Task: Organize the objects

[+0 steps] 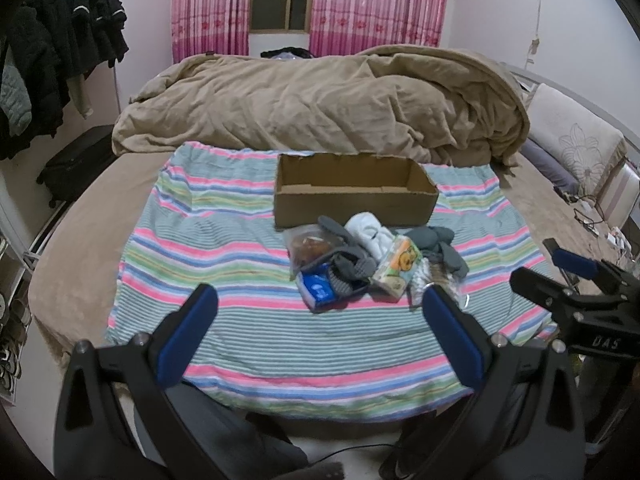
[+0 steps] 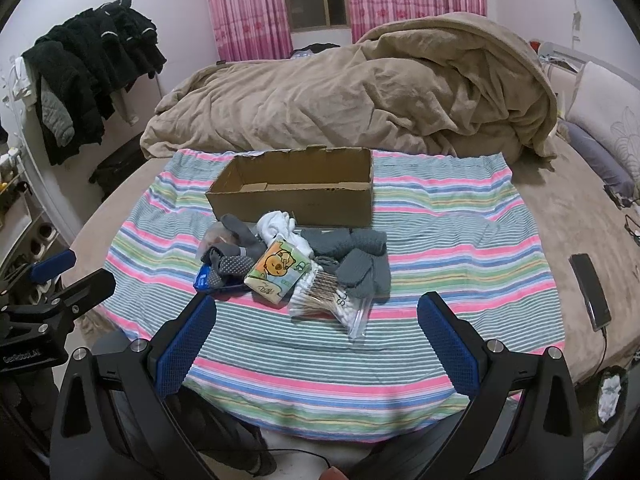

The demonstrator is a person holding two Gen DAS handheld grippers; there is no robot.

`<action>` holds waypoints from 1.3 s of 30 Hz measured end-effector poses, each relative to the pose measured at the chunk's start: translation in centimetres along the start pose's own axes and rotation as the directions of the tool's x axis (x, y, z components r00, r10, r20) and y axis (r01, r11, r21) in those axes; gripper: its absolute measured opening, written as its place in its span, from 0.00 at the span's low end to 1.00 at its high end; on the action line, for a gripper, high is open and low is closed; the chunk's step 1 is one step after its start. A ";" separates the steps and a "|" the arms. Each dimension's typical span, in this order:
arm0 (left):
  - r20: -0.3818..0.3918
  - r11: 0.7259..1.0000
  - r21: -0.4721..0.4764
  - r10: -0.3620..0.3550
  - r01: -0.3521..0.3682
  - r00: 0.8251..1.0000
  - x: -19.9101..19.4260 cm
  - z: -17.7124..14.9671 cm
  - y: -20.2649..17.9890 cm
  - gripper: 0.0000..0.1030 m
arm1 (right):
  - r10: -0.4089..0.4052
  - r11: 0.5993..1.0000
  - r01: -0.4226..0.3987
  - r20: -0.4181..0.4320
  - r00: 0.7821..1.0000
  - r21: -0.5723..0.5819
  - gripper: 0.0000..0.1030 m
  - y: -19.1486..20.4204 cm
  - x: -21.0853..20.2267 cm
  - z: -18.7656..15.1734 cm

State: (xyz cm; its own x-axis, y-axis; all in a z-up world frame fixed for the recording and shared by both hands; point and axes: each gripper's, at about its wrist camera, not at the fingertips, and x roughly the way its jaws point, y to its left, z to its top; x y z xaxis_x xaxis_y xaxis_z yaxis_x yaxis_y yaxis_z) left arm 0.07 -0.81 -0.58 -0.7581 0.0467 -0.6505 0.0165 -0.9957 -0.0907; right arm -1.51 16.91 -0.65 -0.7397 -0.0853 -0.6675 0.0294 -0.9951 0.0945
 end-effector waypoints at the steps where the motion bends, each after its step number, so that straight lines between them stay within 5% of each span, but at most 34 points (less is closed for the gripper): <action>1: 0.000 1.000 0.000 0.001 -0.001 1.000 0.0 0.1 0.0 1.00 | 0.000 1.000 0.000 0.001 1.000 0.001 0.99 -0.1 0.0 0.1; 39: 0.002 1.000 0.003 -0.001 0.001 1.000 -0.4 0.0 0.3 1.00 | 0.008 1.000 -0.008 -0.002 1.000 0.013 0.99 0.2 -0.3 0.1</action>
State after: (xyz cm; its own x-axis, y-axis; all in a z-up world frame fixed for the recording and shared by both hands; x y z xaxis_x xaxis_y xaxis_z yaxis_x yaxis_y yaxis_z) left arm 0.39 -1.13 -0.29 -0.7596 0.0473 -0.6487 0.0141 -0.9959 -0.0891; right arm -1.35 16.73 -0.39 -0.7383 -0.0932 -0.6680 0.0267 -0.9937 0.1091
